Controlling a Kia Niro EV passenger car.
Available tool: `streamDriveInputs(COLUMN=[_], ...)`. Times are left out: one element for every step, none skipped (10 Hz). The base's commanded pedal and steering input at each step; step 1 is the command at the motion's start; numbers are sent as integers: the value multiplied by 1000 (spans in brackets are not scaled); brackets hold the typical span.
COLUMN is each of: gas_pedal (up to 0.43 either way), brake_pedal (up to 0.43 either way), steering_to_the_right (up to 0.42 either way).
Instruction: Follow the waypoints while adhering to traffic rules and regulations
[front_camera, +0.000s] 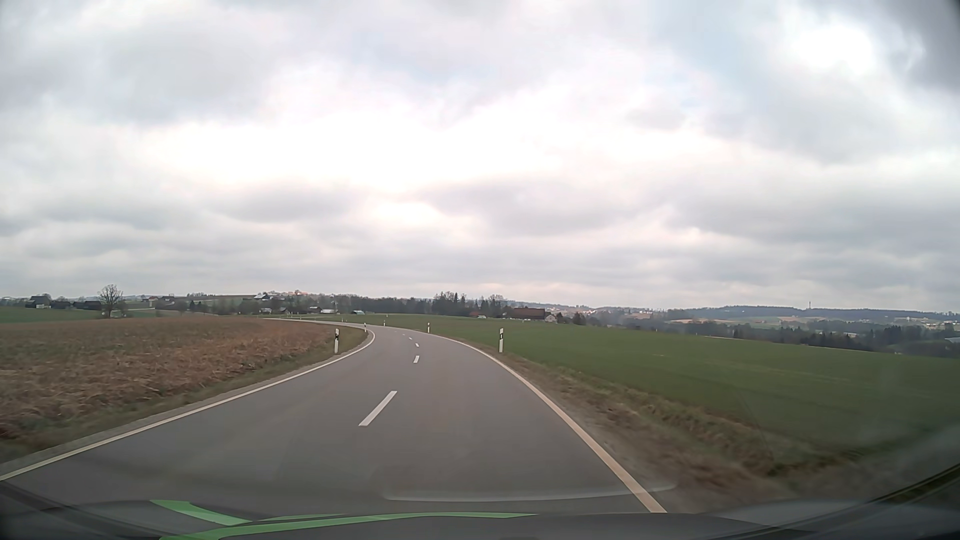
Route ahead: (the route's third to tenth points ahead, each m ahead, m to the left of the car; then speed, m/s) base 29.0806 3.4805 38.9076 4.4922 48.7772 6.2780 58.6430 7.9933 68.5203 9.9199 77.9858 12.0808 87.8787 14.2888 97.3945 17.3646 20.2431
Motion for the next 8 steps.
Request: streamDriveInputs(gas_pedal=[169,169,169,169,169,157,157,157], brake_pedal=[0,0,0,0,0,0,0,0], steering_to_the_right=[-22,-22,-22,-22,-22,-21,-20,-18])
